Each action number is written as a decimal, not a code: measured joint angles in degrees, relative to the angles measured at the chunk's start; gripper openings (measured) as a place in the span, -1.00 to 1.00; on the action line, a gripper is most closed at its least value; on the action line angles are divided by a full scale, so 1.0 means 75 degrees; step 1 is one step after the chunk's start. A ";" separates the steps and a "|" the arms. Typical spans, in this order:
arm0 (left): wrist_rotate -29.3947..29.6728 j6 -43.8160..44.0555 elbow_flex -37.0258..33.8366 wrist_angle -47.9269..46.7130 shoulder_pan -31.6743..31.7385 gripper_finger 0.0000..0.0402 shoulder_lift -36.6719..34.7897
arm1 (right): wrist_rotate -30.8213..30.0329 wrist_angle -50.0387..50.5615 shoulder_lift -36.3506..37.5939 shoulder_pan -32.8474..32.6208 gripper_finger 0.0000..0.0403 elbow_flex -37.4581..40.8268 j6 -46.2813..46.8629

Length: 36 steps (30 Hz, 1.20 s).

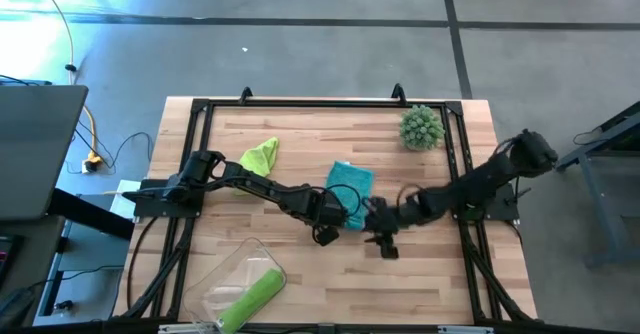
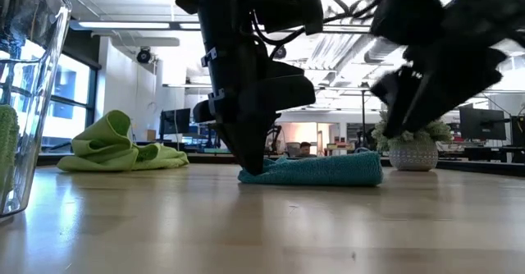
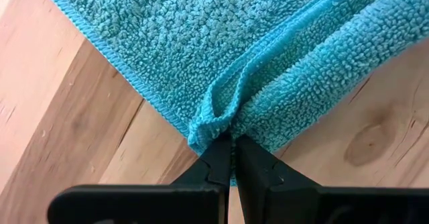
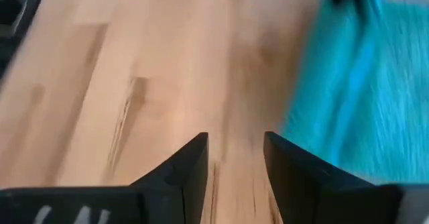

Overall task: Roll microfiber towels into tight, uniform cylinder then place into a basket
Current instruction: Roll the blue microfiber cloth

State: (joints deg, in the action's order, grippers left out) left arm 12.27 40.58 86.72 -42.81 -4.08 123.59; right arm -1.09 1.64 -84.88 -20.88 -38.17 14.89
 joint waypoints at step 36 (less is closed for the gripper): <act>-0.0032 -0.0099 -0.0006 -0.0017 -0.0006 -0.98 0.0000 | -0.4070 -0.1319 -0.1993 -0.0578 -0.29 -0.0003 -0.0306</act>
State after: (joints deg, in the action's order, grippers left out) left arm 12.03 39.83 86.67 -42.94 -4.12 123.59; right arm -31.61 -8.25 -99.83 -25.21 -38.20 12.59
